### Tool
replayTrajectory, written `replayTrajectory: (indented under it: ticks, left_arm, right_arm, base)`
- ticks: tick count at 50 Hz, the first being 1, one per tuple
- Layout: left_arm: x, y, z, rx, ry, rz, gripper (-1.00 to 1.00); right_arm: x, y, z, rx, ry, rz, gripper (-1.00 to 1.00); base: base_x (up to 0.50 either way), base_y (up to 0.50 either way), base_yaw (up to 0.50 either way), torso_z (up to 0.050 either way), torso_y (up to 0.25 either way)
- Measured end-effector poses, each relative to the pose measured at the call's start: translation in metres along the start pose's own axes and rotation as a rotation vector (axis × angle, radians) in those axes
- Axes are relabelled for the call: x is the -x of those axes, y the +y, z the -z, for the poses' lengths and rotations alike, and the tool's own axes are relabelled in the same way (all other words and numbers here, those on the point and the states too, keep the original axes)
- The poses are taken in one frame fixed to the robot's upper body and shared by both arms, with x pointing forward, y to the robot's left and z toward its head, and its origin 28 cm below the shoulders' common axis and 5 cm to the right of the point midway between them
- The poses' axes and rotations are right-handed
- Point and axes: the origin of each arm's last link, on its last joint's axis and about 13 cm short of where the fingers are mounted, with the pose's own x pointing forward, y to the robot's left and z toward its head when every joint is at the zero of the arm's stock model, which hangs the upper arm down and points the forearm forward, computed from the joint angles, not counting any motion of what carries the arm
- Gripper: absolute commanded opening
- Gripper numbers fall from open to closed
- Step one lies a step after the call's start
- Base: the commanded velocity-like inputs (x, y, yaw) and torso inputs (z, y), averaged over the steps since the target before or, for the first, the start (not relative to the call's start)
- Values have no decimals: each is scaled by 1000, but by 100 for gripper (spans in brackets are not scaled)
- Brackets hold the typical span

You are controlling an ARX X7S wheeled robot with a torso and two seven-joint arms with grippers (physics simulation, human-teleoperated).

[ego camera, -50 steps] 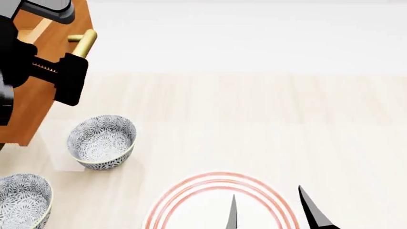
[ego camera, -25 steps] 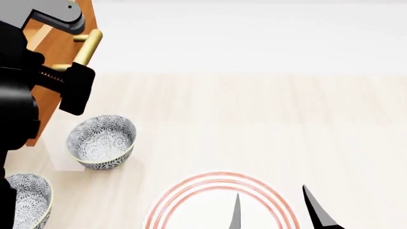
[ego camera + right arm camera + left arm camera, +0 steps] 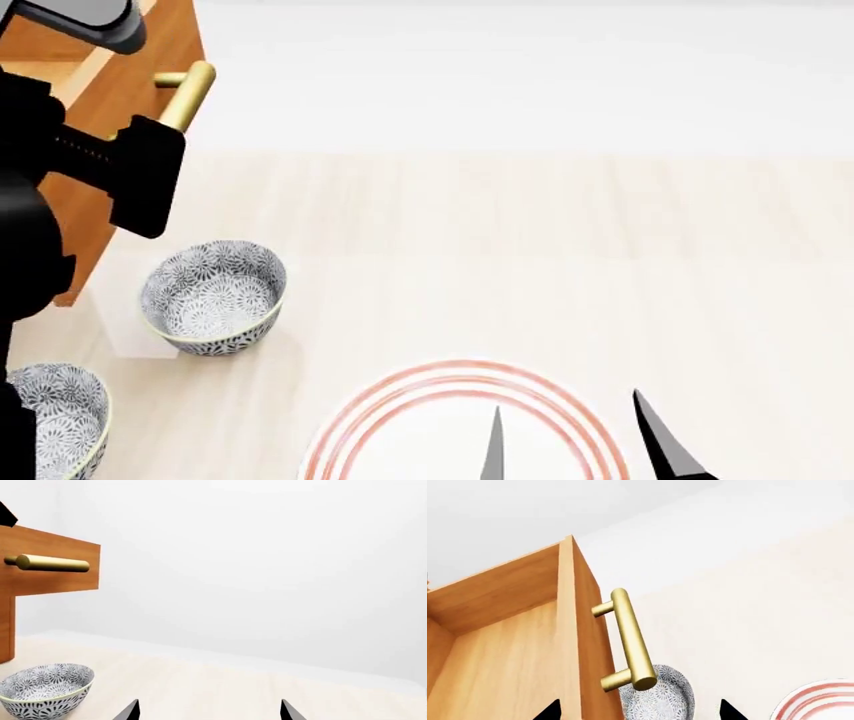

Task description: Open the top drawer of the cabinet.

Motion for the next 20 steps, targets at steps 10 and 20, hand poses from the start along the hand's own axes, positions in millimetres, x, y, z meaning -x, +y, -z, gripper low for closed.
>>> replayTrajectory:
  ticks: [10, 20]
  left_arm:
    - [26, -6, 13, -14, -171, 41, 100]
    - [60, -17, 46, 1, -421, 4, 100]
  right_arm:
    - [0, 0, 0, 0, -3, 7, 100]
    - [-1, -3, -1, -2, -11, 31, 100]
  base:
    - [0, 0, 0, 0, 0]
    - [0, 0, 0, 0, 0]
